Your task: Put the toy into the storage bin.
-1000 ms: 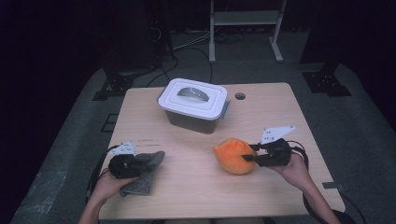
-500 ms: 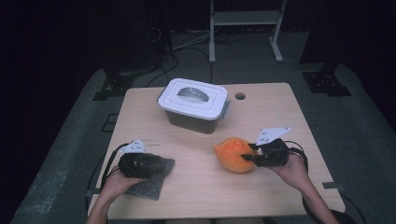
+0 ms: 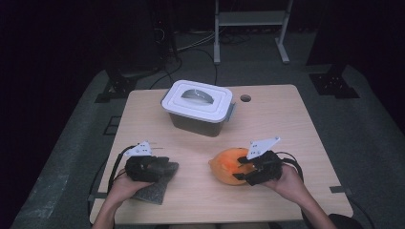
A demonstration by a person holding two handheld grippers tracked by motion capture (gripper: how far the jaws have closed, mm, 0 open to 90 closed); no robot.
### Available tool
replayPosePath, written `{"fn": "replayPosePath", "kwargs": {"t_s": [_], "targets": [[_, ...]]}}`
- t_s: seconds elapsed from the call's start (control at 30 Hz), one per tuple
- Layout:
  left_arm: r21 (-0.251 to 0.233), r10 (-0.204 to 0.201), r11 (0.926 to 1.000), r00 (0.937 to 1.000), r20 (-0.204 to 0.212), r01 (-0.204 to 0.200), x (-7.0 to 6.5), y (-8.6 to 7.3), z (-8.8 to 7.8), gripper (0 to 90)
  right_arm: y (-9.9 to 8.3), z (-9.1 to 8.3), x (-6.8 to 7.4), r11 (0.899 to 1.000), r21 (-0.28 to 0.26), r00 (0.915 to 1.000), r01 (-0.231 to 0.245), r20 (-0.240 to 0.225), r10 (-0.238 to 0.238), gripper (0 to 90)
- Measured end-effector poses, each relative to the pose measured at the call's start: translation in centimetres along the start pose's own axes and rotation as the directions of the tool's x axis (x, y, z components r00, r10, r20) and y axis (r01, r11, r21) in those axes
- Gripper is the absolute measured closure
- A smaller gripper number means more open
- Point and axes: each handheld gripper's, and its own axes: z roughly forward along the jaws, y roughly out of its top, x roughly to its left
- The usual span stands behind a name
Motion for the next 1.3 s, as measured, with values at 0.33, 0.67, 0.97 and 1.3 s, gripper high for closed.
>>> {"fn": "replayPosePath", "kwargs": {"t_s": [0.33,0.67,0.97,1.3], "targets": [[-0.028,0.017,0.9995,0.9998,0.010,-0.017,-0.3,0.1,0.1,39.0,-0.9,0.1,1.3,0.999,-0.031,0.9932,-0.012,-0.116,0.008,48.2],[-0.029,0.019,0.9994,0.9998,0.003,-0.019,-0.4,-0.1,0.4,37.4,-2.1,-0.2,1.6,0.999,-0.041,0.9828,-0.026,-0.184,0.018,52.6],[-0.035,0.026,0.9991,0.9997,-0.002,-0.026,-0.5,-0.1,0.4,34.3,-2.3,-0.3,1.9,0.999,-0.037,0.9759,-0.025,-0.218,0.017,52.5],[-0.035,0.032,0.9989,0.9995,-0.005,-0.032,-0.7,-0.1,0.4,32.3,-1.5,-1.1,1.3,0.998,-0.054,0.9755,0.010,-0.219,-0.021,49.5]]}}
